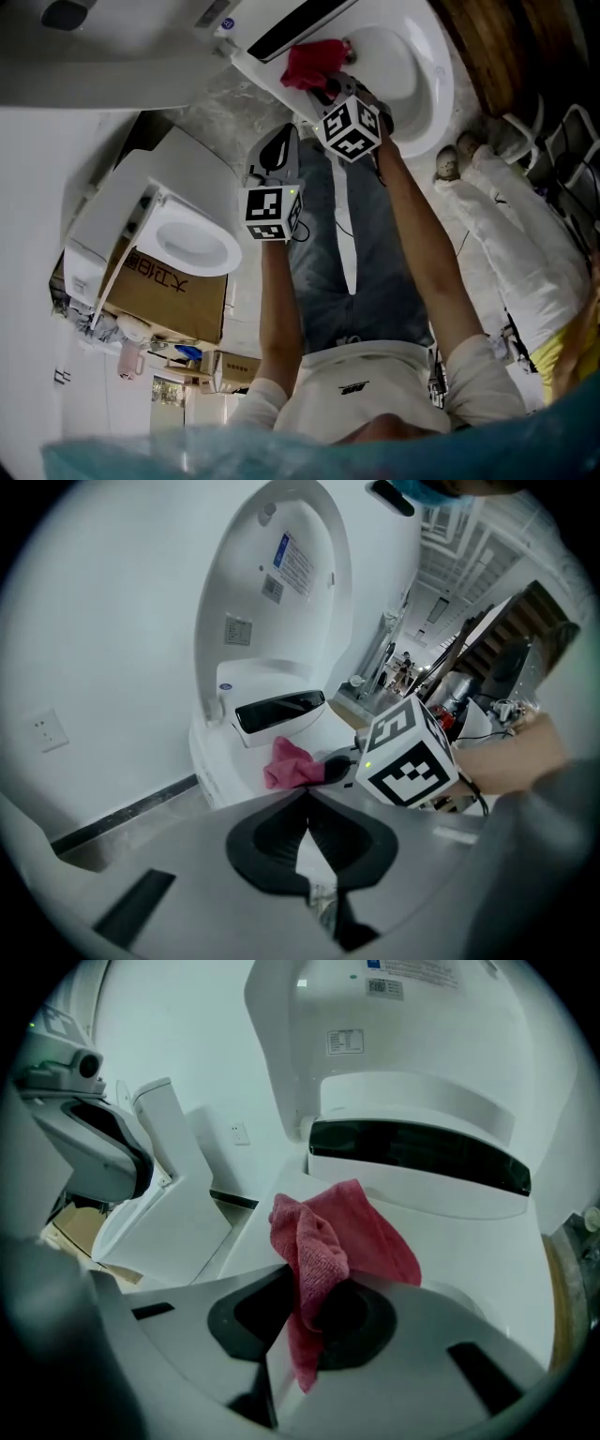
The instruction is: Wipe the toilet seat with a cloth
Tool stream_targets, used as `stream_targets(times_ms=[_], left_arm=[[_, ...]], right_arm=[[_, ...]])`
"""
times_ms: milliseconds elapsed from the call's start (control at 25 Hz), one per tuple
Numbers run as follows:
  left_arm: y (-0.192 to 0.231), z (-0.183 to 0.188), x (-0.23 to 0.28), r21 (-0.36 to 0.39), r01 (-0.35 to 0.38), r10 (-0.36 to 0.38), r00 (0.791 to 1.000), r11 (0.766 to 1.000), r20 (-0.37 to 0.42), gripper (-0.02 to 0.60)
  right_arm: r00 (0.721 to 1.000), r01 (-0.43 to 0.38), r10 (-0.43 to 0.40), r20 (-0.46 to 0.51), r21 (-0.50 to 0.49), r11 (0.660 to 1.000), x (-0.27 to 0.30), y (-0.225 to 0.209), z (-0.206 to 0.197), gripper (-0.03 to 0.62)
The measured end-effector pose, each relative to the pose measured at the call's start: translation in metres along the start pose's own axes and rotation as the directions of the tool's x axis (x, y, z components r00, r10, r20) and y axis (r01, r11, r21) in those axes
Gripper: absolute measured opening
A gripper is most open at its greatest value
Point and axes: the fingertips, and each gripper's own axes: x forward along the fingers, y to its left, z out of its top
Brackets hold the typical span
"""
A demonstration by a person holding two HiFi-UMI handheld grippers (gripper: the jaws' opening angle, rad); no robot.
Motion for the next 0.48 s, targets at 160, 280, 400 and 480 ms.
stream_targets(times_ms=[160, 280, 400, 480], left_arm=[[-0.001, -0.006, -0.008, 0.001, -0.002, 0.002, 1.000, 1.000, -0.009, 0.009], [-0.002, -0.009, -0.013, 0.006, -0.002, 0.002, 1.000, 1.000, -0.019, 0.009], [-0.004, -0.011, -0.019, 0.011, 0.000, 0.000, 1.000, 1.000, -0.031, 0.009], [-0.005, -0.011, -0.022, 0.016, 0.003, -0.002, 0.999, 1.000, -0.038, 0.009]], right_arm=[[1.000, -0.014, 0.014, -0.012, -0.021, 1.000, -0.005, 0.014, -0.006, 0.051], [0.999, -0.025, 0.025, -0.021, -0.026, 0.999, -0.009, 0.024, -0.012, 0.051], [0.998, -0.051, 0.050, -0.035, -0.014, 0.999, -0.015, 0.038, -0.021, 0.052], [0.996, -0.075, 0.075, -0.040, 0.010, 0.997, -0.020, 0.049, -0.029, 0.052]])
